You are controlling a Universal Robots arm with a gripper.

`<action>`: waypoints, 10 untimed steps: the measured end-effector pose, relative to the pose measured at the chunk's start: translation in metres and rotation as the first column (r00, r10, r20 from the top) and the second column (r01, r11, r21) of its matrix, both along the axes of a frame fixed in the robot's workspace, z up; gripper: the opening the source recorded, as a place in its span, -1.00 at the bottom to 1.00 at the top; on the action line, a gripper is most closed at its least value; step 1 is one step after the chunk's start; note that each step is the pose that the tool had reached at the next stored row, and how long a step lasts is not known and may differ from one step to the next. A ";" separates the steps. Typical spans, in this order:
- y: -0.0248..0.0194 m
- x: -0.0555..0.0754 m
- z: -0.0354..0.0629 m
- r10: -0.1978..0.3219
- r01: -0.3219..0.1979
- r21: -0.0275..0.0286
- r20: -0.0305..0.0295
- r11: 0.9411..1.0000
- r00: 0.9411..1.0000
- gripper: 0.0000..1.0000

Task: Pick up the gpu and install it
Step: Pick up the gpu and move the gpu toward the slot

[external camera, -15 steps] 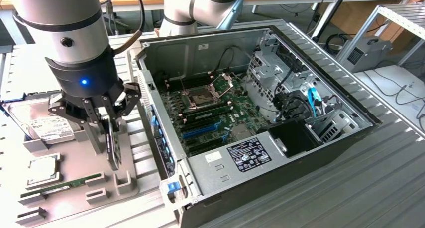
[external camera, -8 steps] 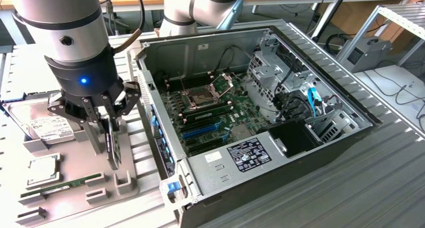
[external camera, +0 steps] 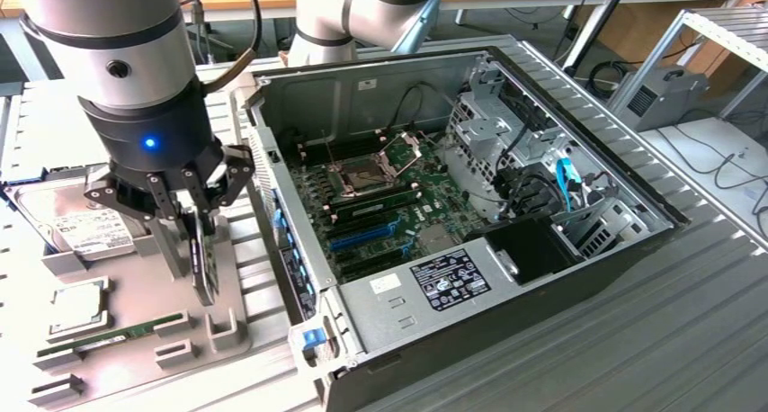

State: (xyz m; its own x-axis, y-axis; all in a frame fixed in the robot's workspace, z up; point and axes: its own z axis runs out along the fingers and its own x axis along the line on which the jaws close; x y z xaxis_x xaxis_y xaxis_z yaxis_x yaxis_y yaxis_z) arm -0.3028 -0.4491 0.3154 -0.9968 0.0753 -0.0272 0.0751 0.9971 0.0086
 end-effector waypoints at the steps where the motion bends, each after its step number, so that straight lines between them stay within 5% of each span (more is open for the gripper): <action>1: 0.0000 0.000 0.0003 0.000 0.000 0.000 0.000 1.000 1.000 -0.48; 10: 0.0000 0.000 0.0025 0.000 0.000 0.000 0.000 1.000 1.000 -0.48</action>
State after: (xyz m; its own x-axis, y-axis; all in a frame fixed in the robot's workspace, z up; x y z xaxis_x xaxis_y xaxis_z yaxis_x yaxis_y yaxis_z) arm -0.3028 -0.4491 0.3179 -0.9968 0.0753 -0.0272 0.0751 0.9971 0.0086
